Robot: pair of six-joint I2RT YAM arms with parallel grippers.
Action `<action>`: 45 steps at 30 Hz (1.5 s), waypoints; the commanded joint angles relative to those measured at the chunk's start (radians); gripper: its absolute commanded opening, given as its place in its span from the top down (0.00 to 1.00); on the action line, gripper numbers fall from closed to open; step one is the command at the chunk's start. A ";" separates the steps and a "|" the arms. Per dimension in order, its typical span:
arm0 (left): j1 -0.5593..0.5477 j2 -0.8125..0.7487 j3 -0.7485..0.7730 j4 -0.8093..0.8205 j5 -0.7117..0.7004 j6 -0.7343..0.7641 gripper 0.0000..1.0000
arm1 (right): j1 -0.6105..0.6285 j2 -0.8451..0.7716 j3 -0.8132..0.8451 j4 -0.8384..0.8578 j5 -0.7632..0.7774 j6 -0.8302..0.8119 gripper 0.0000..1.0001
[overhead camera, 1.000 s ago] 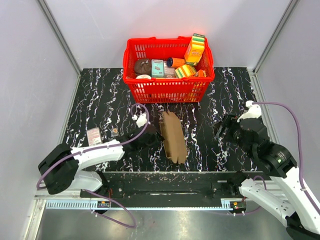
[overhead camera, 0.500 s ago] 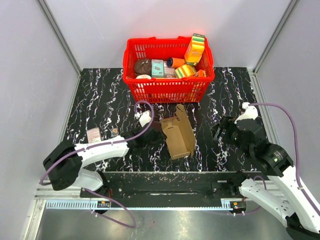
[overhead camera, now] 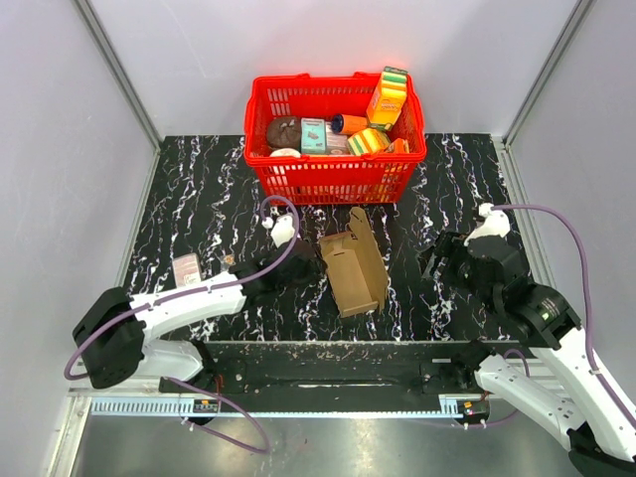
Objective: Fold the paper box
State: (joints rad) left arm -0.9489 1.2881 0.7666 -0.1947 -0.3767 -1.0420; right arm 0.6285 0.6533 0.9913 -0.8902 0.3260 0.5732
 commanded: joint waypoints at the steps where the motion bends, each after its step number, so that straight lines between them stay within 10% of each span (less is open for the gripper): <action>1: 0.010 -0.036 0.034 0.001 -0.041 0.054 0.58 | 0.004 0.003 -0.006 0.037 -0.076 -0.019 0.22; 20: 0.266 0.079 0.128 0.063 0.234 0.536 0.72 | 0.004 0.225 0.141 0.088 -0.294 -0.122 0.20; 29: 0.280 0.099 0.071 0.116 0.303 0.571 1.00 | 0.002 0.411 0.236 0.100 -0.301 -0.214 0.23; 45: 0.302 0.140 -0.007 0.193 0.364 0.593 1.00 | -0.029 0.612 0.271 0.174 -0.297 -0.272 0.39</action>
State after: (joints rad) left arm -0.6624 1.4231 0.7601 -0.0696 -0.0414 -0.4686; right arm 0.6140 1.2427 1.2194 -0.7746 0.0582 0.3271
